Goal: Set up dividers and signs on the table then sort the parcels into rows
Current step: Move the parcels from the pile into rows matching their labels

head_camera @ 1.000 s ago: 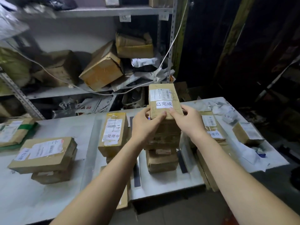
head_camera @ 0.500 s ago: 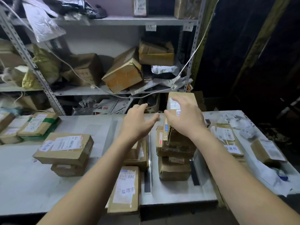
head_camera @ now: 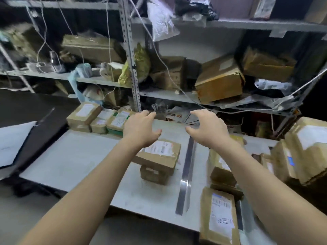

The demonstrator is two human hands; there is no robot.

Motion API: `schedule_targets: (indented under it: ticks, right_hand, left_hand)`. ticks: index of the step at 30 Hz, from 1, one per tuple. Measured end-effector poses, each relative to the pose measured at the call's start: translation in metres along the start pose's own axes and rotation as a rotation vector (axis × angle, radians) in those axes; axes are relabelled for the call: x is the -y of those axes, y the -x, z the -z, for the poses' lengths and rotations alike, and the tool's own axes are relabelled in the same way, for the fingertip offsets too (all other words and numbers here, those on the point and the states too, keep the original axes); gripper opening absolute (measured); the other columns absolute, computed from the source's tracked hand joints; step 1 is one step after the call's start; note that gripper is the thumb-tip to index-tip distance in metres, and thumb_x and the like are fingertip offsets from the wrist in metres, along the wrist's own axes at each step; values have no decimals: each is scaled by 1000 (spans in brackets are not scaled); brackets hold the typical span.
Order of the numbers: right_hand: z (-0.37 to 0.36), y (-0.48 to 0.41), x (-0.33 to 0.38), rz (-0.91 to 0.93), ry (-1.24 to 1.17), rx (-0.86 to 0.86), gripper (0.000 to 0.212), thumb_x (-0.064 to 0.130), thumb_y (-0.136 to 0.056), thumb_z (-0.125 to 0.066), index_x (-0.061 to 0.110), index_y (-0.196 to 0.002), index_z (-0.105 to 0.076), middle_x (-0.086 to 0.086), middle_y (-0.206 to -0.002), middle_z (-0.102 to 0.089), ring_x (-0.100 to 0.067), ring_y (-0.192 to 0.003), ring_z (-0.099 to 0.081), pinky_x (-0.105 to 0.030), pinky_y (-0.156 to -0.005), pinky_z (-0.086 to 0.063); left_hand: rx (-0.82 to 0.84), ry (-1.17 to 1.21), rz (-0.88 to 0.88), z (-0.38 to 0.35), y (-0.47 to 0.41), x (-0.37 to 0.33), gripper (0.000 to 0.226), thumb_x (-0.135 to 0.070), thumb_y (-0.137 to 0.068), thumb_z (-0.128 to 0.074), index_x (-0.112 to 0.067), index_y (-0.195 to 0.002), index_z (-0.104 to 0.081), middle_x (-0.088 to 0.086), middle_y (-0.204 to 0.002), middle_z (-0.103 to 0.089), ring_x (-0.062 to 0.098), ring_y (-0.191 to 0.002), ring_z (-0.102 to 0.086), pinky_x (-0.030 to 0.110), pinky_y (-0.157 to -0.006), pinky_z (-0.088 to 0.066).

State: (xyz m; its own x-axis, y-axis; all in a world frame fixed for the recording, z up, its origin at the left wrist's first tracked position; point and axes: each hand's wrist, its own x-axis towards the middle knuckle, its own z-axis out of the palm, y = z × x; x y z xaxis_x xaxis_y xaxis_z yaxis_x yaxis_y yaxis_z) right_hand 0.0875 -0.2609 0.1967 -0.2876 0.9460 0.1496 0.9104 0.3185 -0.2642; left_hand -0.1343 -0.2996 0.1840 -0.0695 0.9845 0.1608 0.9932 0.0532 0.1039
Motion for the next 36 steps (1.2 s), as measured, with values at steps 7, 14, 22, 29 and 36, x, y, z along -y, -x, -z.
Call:
schedule_targets:
  ticks: [7,14,22,29,36]
  right_hand:
    - [-79,-60,153,24,8,79,61,50,-92,-58,30,-148,-46,5,-152,-47,-19,-141,-42,-44,-110,-41]
    - [-157,-140,254,51,-87,199,62,50,-91,-61,27,-147,-46,1,-147,-51,-23,-136,-46,-47,-105,-47]
    - [-278,-260,339,-15,-410,352,61,45,-91,-65,25,-146,-49,2,-146,-55,-22,-129,-53,-39,-97,-49]
    - [-370,-321,401,-282,-732,519,66,40,-90,-68,24,-150,-43,2,-145,-52,-21,-124,-56,-38,-95,-54]
    - [-432,-366,455,-482,-789,419,49,40,-94,-66,25,-140,-55,9,-132,-63,-18,-119,-58,-37,-101,-49]
  left_hand:
    - [53,-77,52,-7,1,185,64,-53,-92,-56,-25,-148,-44,-2,-146,-51,24,-133,-48,38,-105,-41]
    - [116,-56,155,-33,-32,326,64,-53,-95,-53,-26,-151,-40,-2,-148,-49,24,-136,-46,38,-109,-40]
    - [184,157,442,-84,-82,462,68,-54,-94,-57,-31,-154,-36,-5,-154,-43,21,-133,-49,41,-95,-52]
    - [258,497,611,-148,-138,555,81,-62,-87,-58,-24,-155,-36,-3,-149,-49,22,-133,-52,43,-104,-49]
    - [320,838,600,-209,-207,619,97,-66,-83,-69,-26,-160,-27,-5,-158,-43,20,-143,-45,46,-115,-42]
